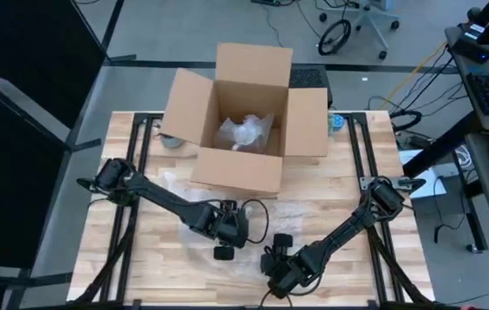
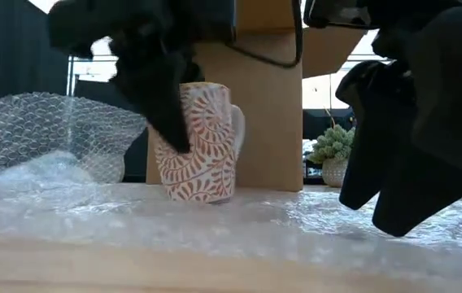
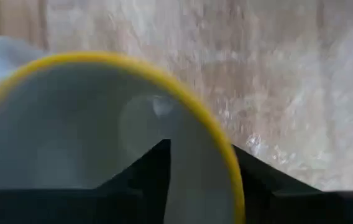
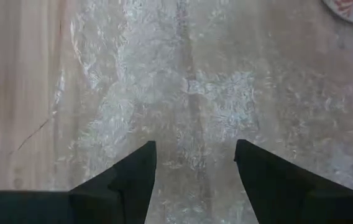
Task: Wrap mug
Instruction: Wrap the orange mug with bubble wrap
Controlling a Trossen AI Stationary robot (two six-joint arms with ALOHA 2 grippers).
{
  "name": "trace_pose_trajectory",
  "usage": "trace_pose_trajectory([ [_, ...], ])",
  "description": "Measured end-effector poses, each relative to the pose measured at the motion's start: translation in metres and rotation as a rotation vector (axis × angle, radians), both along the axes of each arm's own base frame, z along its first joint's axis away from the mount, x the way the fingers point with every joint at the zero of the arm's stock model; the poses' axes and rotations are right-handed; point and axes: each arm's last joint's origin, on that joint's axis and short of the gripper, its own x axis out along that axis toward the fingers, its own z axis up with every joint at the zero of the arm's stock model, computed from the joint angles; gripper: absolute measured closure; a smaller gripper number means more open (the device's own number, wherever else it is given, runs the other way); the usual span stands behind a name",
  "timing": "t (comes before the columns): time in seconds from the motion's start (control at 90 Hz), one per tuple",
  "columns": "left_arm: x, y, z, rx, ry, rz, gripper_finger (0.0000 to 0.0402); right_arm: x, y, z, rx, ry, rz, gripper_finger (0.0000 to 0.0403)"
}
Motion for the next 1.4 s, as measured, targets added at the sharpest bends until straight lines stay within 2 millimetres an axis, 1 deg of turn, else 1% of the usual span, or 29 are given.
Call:
trace_pose_trajectory([
  [0.078,-0.001,0.0,-0.002,0.004,0.02,0.0,0.0376,0.0,0.0,0.0,0.001,-0.001,0.0,0.02],
  [0.122,-0.003,0.001,-0.002,0.004,0.033,0.017,0.0387,0.0,0.0,0.0,0.001,-0.001,0.0,0.02],
  [0.2,-0.009,0.001,0.004,0.009,0.061,0.045,0.0389,0.0,0.0,0.0,0.001,-0.001,-0.001,0.02],
  [0.333,-0.024,-0.003,0.025,0.036,0.125,0.094,0.0395,0.0,0.0,0.0,0.001,-0.001,-0.002,0.02],
  [0.411,-0.033,-0.004,0.029,0.059,0.182,0.106,0.0396,0.0,0.0,0.0,0.002,-0.002,-0.002,0.02],
  [0.533,-0.039,-0.008,0.026,0.057,0.215,0.089,0.0396,0.0,0.0,0.0,0.003,-0.001,-0.003,0.02],
  [0.711,-0.045,-0.007,0.015,0.059,0.258,0.105,0.0397,-0.003,0.002,0.0,0.003,0.014,0.007,0.02],
  [0.8,-0.048,-0.005,0.011,0.061,0.275,0.111,0.0398,-0.01,0.003,-0.003,-0.004,0.082,0.017,0.02],
  [0.944,-0.05,-0.006,0.005,0.034,0.284,0.105,0.0398,-0.024,0.003,-0.004,-0.033,0.174,-0.028,0.02],
  [1.044,-0.05,-0.006,0.004,0.026,0.288,0.103,0.0393,-0.033,0.005,-0.004,-0.057,0.217,-0.043,0.02],
  [1.144,-0.046,-0.008,0.004,0.006,0.251,0.102,0.0377,-0.038,0.008,-0.004,-0.067,0.231,-0.052,0.02],
  [1.278,-0.041,-0.011,0.005,-0.065,0.211,0.118,0.0349,-0.04,0.009,-0.004,-0.063,0.231,-0.056,0.02],
  [1.4,-0.038,-0.011,0.005,-0.119,0.216,0.112,0.0319,-0.04,0.009,-0.005,-0.06,0.233,-0.056,0.02],
])
